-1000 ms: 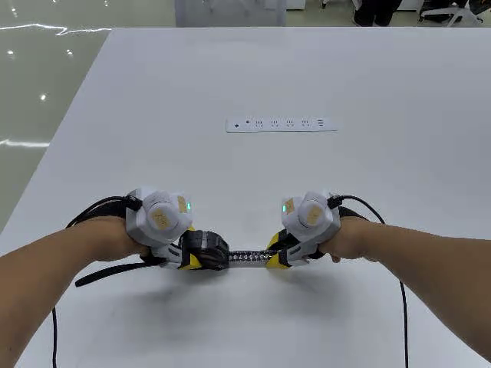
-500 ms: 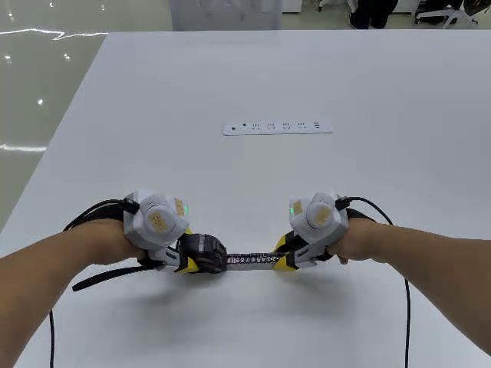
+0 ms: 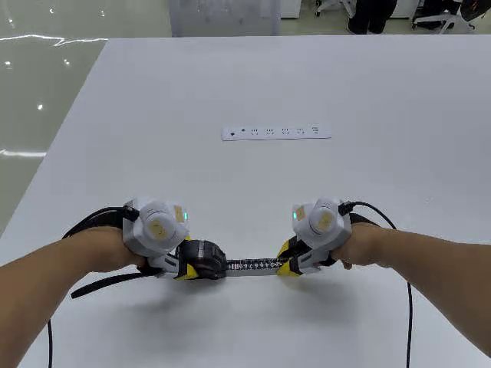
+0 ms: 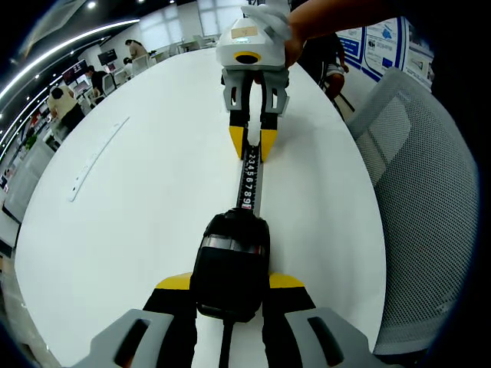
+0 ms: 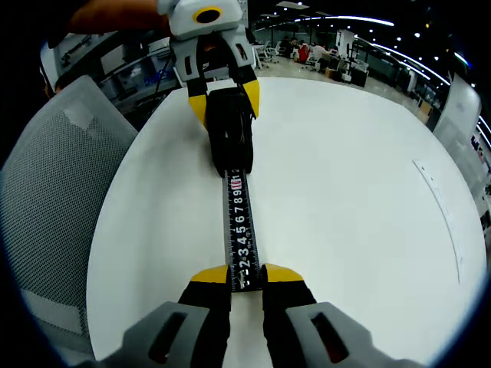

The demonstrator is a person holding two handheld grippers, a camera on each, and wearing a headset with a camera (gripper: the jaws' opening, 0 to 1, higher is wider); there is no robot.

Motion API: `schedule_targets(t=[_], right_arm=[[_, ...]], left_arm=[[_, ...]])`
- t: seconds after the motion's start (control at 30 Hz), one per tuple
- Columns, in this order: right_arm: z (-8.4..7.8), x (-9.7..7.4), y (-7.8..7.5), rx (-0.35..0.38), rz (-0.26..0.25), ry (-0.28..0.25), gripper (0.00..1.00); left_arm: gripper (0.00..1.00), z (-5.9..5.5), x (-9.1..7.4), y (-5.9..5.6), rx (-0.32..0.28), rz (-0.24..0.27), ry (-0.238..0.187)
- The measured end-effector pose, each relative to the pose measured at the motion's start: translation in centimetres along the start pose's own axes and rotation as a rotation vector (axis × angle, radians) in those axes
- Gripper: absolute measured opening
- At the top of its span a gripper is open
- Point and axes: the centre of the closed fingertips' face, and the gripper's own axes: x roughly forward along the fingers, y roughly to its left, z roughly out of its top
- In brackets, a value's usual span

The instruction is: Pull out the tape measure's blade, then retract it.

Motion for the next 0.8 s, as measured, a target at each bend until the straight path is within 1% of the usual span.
schedule_targets(t=[0.4,0.53,0.8], right_arm=[[-0.8,-0.6,-0.1,0.004,-0.003,0.002,0.13],[-1.1,-0.7,-0.2,0.008,-0.005,0.003,0.13],[-1.7,-1.2,-0.4,0.015,-0.009,0.003,0.13]], left_arm=[[0.29,0.1,0.0,0.0,-0.002,0.001,-0.001],[0.29,0.1,0.0,0.0,-0.014,0.005,-0.002],[0.29,0.1,0.1,0.0,-0.007,0.002,-0.003]])
